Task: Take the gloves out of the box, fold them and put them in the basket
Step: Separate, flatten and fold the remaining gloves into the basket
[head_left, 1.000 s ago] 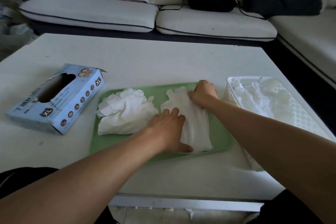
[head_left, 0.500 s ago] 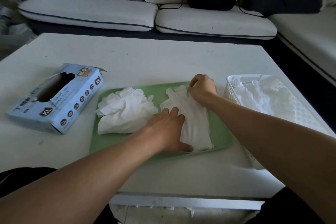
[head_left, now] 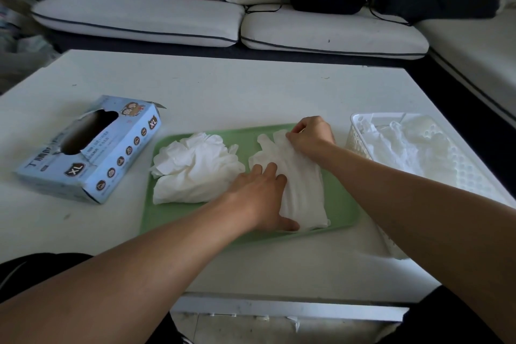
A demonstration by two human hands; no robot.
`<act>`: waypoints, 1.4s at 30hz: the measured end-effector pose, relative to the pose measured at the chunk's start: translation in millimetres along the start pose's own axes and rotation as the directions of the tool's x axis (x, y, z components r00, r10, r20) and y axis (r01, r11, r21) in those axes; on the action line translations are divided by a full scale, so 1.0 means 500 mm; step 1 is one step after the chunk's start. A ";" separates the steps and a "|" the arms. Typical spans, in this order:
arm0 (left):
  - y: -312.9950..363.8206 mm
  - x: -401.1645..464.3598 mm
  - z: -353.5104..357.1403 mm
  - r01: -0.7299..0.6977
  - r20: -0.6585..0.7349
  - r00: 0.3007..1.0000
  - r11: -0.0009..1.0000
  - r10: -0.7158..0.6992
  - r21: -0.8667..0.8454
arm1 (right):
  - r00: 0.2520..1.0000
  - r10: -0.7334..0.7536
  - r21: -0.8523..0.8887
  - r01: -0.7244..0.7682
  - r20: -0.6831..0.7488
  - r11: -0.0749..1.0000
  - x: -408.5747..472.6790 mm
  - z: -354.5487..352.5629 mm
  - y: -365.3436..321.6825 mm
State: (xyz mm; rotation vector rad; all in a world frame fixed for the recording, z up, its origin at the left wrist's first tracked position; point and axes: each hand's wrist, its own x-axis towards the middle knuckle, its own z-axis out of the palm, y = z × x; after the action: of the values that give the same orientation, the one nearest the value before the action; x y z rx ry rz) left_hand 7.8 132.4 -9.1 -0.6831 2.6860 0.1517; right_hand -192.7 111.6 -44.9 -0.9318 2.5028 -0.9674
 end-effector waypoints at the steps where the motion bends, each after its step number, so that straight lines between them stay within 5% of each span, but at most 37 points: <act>1: 0.000 0.000 0.000 -0.001 0.000 1.000 1.000 0.001 0.003 | 1.000 0.000 -0.003 0.000 0.015 1.000 0.001 -0.002 -0.001; 9: 0.000 -0.001 -0.001 -0.001 0.002 1.000 1.000 0.001 0.019 | 1.000 0.002 -0.302 0.007 0.030 0.953 0.036 -0.063 -0.002; 14: 0.001 0.000 -0.001 -0.001 0.006 1.000 1.000 0.001 0.018 | 0.997 0.041 -0.222 -0.026 0.062 0.975 0.035 -0.053 0.005; 18: 0.000 0.001 -0.003 -0.005 0.012 1.000 1.000 0.005 0.031 | 0.996 -0.076 -0.187 0.084 0.048 0.979 0.022 -0.063 -0.018; 22: -0.007 0.002 -0.025 -0.021 0.011 1.000 1.000 0.021 -0.019 | 0.881 -0.249 -0.329 0.393 0.403 0.859 -0.066 -0.107 -0.095; 26: -0.020 -0.008 -0.065 0.012 -0.023 1.000 0.998 -0.013 -0.055 | 0.690 -0.098 -0.378 0.503 0.717 0.777 -0.207 -0.158 -0.093; 30: -0.021 -0.024 -0.053 0.014 0.032 0.999 1.000 -0.014 -0.015 | 0.749 0.040 -0.545 0.443 0.661 0.712 -0.263 -0.155 -0.025; 32: -0.011 -0.031 -0.039 0.023 0.066 0.998 0.999 -0.020 -0.040 | 0.825 0.012 -0.524 0.347 0.565 0.778 -0.271 -0.141 0.000; 37: 0.020 -0.037 -0.009 0.125 -0.036 0.990 0.965 -0.137 -0.230 | 0.922 -0.017 -0.331 0.157 0.388 0.931 -0.310 -0.122 0.038; 42: 0.036 -0.038 -0.017 0.193 -0.026 0.976 0.912 -0.216 -0.361 | 0.901 0.102 0.036 -0.129 0.422 0.991 -0.306 -0.133 0.049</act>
State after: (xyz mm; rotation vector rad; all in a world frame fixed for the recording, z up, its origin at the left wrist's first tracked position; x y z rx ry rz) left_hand 11.9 154.9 5.9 -1.0904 2.6495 0.5825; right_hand -121.7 259.8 -6.7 -0.8543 2.1244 -0.7127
